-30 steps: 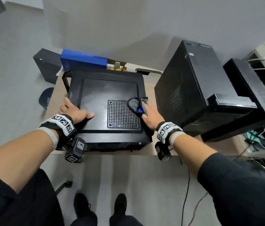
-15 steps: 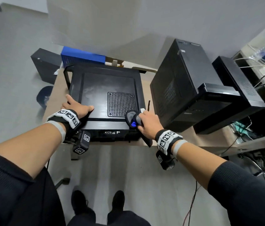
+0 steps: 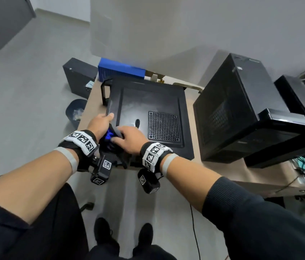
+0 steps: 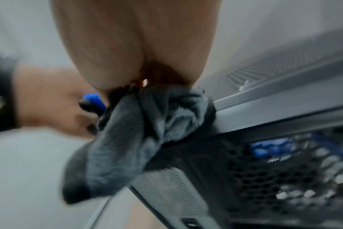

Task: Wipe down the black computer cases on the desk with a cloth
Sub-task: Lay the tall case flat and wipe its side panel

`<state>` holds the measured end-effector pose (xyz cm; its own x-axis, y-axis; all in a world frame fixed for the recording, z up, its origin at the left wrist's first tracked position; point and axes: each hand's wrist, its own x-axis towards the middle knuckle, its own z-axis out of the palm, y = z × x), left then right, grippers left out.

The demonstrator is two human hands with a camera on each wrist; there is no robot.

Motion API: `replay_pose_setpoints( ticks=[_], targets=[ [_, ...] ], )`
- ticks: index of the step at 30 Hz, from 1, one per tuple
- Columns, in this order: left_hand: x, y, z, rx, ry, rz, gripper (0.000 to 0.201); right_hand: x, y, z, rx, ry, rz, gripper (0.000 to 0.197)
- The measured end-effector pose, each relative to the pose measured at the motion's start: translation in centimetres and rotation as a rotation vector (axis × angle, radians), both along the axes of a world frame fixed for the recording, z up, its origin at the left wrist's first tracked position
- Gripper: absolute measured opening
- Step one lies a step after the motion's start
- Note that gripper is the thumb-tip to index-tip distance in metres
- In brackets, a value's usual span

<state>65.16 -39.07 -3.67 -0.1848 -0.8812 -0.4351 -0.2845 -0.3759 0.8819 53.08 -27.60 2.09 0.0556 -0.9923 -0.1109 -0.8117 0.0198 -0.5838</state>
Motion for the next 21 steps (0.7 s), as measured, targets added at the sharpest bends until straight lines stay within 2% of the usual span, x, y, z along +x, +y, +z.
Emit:
replay_pose_setpoints(
  ticks=[2, 3, 5, 7, 8, 9, 10, 12, 14, 16, 18, 21],
  targets=[
    [0.4, 1.2, 3.4, -0.192, -0.034, 0.104, 0.039, 0.3, -1.9, 1.3, -0.01, -0.17, -0.192, 0.024],
    [0.6, 1.2, 4.0, -0.281, -0.009, 0.138, 0.033, 0.4, -2.7, 2.1, -0.037, -0.249, -0.253, 0.026],
    [0.5, 1.5, 5.0, -0.428, 0.035, 0.058, 0.033, 0.5, -3.8, 2.9, -0.046, -0.269, -0.169, 0.018],
    [-0.1, 1.4, 4.7, -0.445, -0.008, -0.097, 0.039, 0.2, -4.4, 3.5, 0.067, -0.064, -0.015, 0.029],
    [-0.4, 1.3, 4.3, -0.438, -0.056, -0.167, 0.041, -0.2, -4.4, 3.6, 0.131, 0.02, 0.02, 0.038],
    [-0.6, 1.3, 3.7, -0.43, -0.124, -0.231, 0.044, -0.8, -4.4, 3.6, 0.156, 0.032, -0.001, 0.041],
    [-0.9, 1.4, 3.0, -0.432, -0.204, -0.302, 0.048, -1.8, -4.2, 3.4, 0.119, 0.012, -0.064, 0.041],
    [-1.1, 1.8, 1.8, -0.42, -0.383, -0.466, 0.071, -4.8, -3.8, 2.4, 0.018, 0.037, -0.24, 0.044],
    [-1.2, 2.1, 1.0, -0.418, -0.536, -0.587, 0.091, -8.2, -3.6, 1.0, 0.053, 0.204, -0.366, 0.052],
    [-1.6, 2.1, 0.9, -0.404, -0.619, -0.611, 0.088, -11.1, -3.3, 0.3, 0.203, 0.341, -0.409, 0.062],
    [-2.3, 1.3, 1.2, -0.386, -0.652, -0.612, 0.081, -13.0, -3.3, -0.3, 0.314, 0.401, -0.373, 0.065],
    [-3.5, -0.9, 1.6, -0.352, -0.681, -0.641, 0.078, -13.4, -3.7, -0.8, 0.344, 0.428, -0.332, 0.072]
  ],
)
